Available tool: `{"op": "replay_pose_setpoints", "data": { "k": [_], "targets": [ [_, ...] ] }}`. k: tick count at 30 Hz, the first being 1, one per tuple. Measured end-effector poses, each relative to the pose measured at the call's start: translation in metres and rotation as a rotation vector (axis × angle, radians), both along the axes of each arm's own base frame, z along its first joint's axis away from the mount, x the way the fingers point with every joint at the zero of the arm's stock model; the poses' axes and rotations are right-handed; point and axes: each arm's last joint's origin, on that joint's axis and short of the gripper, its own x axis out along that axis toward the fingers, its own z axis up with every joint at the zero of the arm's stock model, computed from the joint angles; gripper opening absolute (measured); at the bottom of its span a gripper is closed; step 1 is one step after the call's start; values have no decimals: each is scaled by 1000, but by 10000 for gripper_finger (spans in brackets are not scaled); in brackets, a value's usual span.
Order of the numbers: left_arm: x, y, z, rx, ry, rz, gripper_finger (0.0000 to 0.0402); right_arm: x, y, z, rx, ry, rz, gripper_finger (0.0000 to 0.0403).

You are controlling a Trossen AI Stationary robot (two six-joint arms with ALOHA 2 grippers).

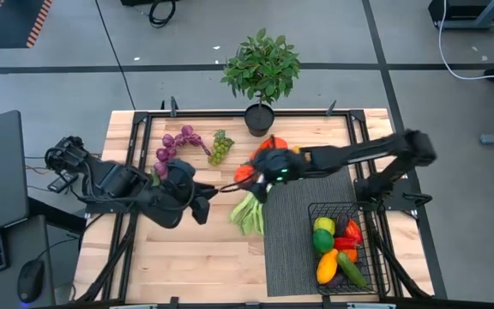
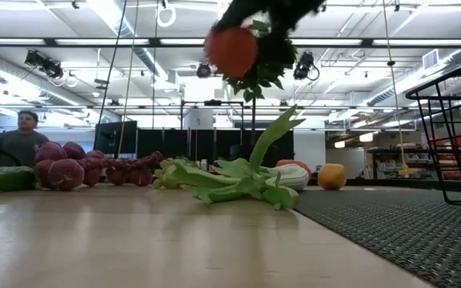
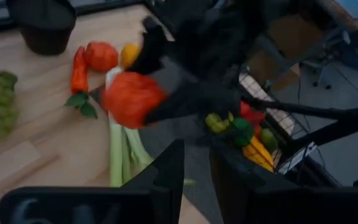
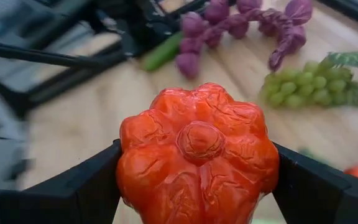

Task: Build produce basket
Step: Put the bottom squash into the black wire basket

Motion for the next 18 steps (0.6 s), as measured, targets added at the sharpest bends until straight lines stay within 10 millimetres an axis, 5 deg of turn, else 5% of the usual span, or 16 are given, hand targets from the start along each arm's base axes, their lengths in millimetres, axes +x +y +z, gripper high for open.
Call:
{"op": "replay_pose_setpoints", "data": {
  "k": [7, 18],
  "targets": [
    [16, 13, 11, 63, -91, -5, 80, -61, 24, 40, 272, 77, 26, 348],
    [29, 29, 23, 132, -170, -11, 86, -126, 69, 35, 627, 552, 18, 352]
  ]
}}
